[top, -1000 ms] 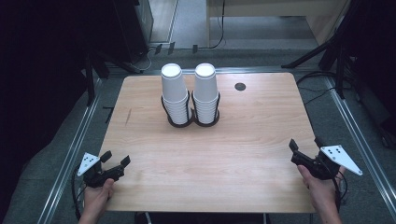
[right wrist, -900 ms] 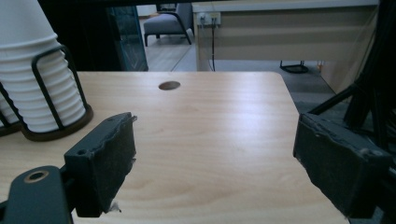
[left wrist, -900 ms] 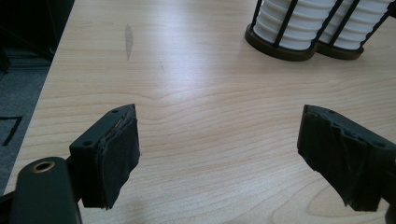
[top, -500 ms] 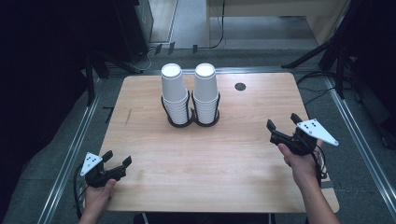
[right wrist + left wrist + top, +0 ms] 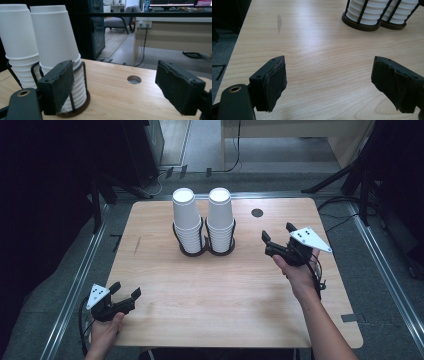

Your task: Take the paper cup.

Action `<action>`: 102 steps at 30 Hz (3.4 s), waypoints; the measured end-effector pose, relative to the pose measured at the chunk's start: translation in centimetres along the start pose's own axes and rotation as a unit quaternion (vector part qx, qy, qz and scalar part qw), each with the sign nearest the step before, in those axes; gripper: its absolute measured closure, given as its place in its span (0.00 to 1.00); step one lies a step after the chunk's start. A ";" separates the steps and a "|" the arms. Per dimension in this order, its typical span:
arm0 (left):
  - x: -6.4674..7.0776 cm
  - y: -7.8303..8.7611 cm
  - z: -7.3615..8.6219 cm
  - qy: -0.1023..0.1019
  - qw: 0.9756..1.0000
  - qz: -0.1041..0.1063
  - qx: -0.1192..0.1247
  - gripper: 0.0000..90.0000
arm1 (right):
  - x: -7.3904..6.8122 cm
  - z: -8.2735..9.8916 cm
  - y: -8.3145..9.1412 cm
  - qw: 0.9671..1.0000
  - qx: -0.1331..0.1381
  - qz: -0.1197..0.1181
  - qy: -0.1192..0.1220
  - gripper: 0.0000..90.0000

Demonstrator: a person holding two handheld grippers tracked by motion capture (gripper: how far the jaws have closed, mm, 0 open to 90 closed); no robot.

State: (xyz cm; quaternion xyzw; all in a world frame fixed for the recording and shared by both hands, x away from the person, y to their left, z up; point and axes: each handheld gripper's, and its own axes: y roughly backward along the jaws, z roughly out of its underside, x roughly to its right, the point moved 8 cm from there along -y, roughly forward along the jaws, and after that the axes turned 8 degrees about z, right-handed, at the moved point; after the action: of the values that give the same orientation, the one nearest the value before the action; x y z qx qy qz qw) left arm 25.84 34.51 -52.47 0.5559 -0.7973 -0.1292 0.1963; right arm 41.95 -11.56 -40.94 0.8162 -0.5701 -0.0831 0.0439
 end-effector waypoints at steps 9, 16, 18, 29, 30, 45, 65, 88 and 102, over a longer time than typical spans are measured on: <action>0.0 0.2 0.0 0.000 1.000 0.001 0.002 0.15 | -2.6 -0.8 -2.5 0.999 0.013 -0.016 0.025 0.27; 0.0 0.3 0.1 0.003 1.000 0.002 0.005 0.15 | -4.5 -0.6 -3.8 0.999 0.002 -0.035 0.033 0.26; 0.0 0.3 0.1 0.003 1.000 0.003 0.005 0.15 | -5.4 -0.5 -4.4 0.998 -0.006 -0.045 0.032 0.20; 0.0 0.3 0.0 0.002 1.000 0.004 0.008 0.15 | -7.9 -0.6 -6.4 0.998 -0.012 -0.060 0.025 0.13; 0.1 0.3 0.0 0.004 1.000 0.004 0.009 0.15 | -8.1 -0.6 -6.6 0.998 -0.013 -0.060 0.024 0.12; 0.1 0.4 0.0 0.004 1.000 0.006 0.009 0.15 | -10.7 -0.9 -9.2 0.998 -0.006 -0.059 0.019 0.12; 0.1 0.5 0.0 0.002 1.000 0.009 0.012 0.15 | -12.1 -3.3 -11.8 0.999 0.002 -0.049 0.006 0.20; 0.1 0.5 0.0 0.002 1.000 0.011 0.013 0.15 | -12.3 -4.8 -11.9 0.999 0.010 -0.049 0.019 0.27; 0.3 0.5 0.0 -0.003 1.000 0.015 0.012 0.15 | -12.2 -8.5 -11.0 0.996 0.060 -0.057 0.024 0.27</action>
State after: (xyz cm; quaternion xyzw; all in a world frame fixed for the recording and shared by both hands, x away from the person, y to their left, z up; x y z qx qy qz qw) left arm 25.33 34.46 -52.22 0.5460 -0.8075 -0.1191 0.1890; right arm 49.57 3.46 -33.41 0.8502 -0.5255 -0.0320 0.0038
